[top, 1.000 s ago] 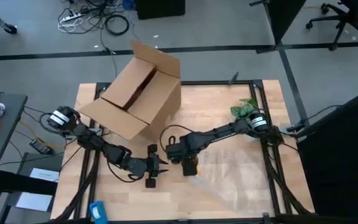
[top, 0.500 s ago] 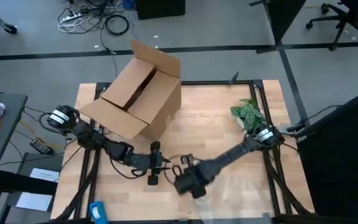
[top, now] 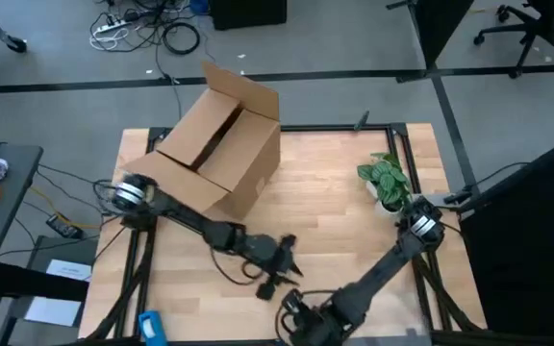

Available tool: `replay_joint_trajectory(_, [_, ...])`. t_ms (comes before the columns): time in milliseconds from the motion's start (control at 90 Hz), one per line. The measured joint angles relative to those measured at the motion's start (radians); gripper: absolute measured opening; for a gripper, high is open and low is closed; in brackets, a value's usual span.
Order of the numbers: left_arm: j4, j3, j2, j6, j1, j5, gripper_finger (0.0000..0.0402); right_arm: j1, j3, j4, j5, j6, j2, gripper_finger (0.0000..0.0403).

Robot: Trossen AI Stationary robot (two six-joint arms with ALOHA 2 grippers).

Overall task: Wrap mug
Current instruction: Wrap the yellow mug with the bubble wrap

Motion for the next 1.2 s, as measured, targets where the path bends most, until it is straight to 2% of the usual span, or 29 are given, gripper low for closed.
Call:
replay_joint_trajectory(133, [-0.001, 0.181, 0.156, 0.029, 0.004, 0.109, 0.011, 0.033, 0.001, 0.006, -0.084, -0.026, -0.001, 0.0003])
replay_joint_trajectory(300, [0.012, 0.358, 0.283, 0.073, 0.024, 0.224, 0.011, 0.05, 0.001, 0.003, -0.153, -0.084, -0.003, 0.0003])
replay_joint_trajectory(378, [-0.061, 0.391, 0.294, 0.066, 0.038, 0.288, 0.011, 0.048, 0.004, -0.026, -0.156, -0.09, -0.008, 0.0003])
replay_joint_trajectory(478, [-0.187, 0.388, 0.269, 0.055, 0.051, 0.293, 0.011, 0.046, 0.015, -0.062, -0.157, -0.092, -0.013, 0.0003])
replay_joint_trajectory(556, [-0.312, 0.388, 0.226, 0.081, 0.052, 0.261, 0.011, 0.042, 0.034, -0.074, -0.157, -0.101, -0.013, 0.0003])
replay_joint_trajectory(667, [-0.503, 0.39, 0.161, 0.102, 0.039, 0.205, 0.0107, 0.04, 0.095, -0.184, -0.142, -0.117, -0.013, 0.0003])
replay_joint_trajectory(800, [-0.741, 0.388, 0.101, 0.077, -0.003, 0.159, 0.0095, 0.025, 0.189, -0.431, -0.024, -0.119, -0.015, 0.0003])
replay_joint_trajectory(944, [-0.963, 0.388, 0.031, 0.0, -0.076, 0.103, 0.008, -0.024, 0.263, -0.607, 0.074, -0.144, -0.021, 0.0003])
replay_joint_trajectory(1200, [-1.111, 0.29, -0.155, -0.242, -0.204, -0.07, 0.006, -0.149, 0.294, -0.711, 0.132, -0.293, -0.065, 0.0003])
